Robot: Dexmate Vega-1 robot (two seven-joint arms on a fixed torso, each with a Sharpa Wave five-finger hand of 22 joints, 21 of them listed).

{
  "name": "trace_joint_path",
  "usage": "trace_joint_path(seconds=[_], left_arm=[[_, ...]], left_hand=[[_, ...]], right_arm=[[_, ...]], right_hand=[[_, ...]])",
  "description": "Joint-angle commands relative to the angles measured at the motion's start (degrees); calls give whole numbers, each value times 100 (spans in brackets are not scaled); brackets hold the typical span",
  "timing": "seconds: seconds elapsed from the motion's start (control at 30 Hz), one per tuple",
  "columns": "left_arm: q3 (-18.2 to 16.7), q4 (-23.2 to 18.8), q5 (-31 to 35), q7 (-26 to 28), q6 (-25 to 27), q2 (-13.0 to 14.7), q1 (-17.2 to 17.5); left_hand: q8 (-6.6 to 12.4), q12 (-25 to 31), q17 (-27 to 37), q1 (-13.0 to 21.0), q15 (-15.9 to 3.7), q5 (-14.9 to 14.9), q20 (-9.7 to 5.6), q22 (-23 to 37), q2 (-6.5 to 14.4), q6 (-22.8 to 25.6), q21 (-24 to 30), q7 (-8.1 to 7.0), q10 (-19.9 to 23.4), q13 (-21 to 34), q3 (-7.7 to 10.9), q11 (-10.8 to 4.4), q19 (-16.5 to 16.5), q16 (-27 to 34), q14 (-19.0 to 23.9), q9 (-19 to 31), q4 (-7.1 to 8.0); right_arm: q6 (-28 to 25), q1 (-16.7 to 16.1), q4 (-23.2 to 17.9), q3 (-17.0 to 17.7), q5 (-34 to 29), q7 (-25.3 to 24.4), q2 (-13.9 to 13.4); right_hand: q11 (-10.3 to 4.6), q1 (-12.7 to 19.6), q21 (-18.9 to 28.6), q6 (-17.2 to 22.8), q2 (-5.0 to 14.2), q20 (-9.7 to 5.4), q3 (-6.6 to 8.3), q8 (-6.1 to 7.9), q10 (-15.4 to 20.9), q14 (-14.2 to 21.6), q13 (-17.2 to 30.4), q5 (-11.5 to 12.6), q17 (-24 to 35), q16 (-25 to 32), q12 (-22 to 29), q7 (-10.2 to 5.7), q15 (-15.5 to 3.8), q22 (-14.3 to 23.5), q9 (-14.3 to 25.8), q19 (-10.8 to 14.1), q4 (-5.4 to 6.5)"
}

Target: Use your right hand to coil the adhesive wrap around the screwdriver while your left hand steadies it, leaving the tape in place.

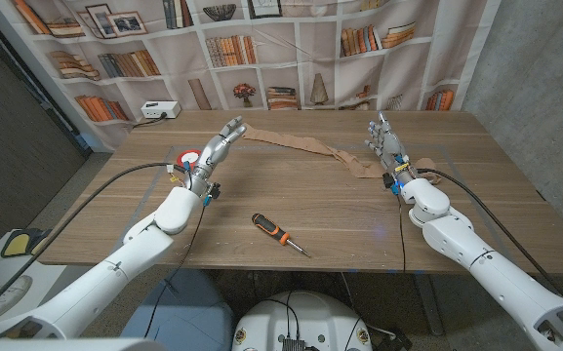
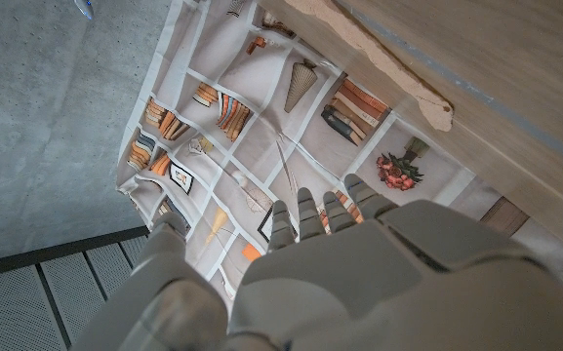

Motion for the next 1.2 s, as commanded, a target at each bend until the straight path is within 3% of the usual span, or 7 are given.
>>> trace_joint_path(seconds=[0.03, 0.73, 1.2], left_arm=[[14, -171, 663, 278, 79, 84, -11], [7, -288, 874, 135, -58, 250, -26], [-179, -559, 901, 169, -144, 416, 264]], left_hand=[[18, 18, 20, 83, -92, -8, -35, 11, -33, 66, 46, -33, 82, 15, 14, -45, 111, 36, 90, 30, -62], [4, 12, 18, 137, -104, 3, -43, 10, -95, 94, 54, -25, 161, 14, 2, -52, 206, 24, 168, 34, -113], [-3, -4, 18, 165, -99, 10, -40, 10, -114, 101, 46, -16, 166, 14, 0, -51, 218, 5, 158, 35, -128]], right_arm=[[-115, -65, -151, 15, -45, -123, -55], [-281, -188, -362, 63, -181, -278, -240], [-329, -213, -379, 105, -172, -304, -286]], right_hand=[[6, 10, 1, -39, -74, 46, -12, -5, -28, -44, 29, -9, 12, -25, -2, 10, -12, 24, 19, -32, 3], [11, 116, -4, -82, -81, 39, 5, -4, -89, -84, 29, 2, 6, -32, -19, 23, 15, 24, 21, -63, -71], [1, 184, 0, -85, -73, 38, 21, 5, -100, -95, 29, 8, 3, -30, -17, 18, 16, 24, 22, -68, -115]])
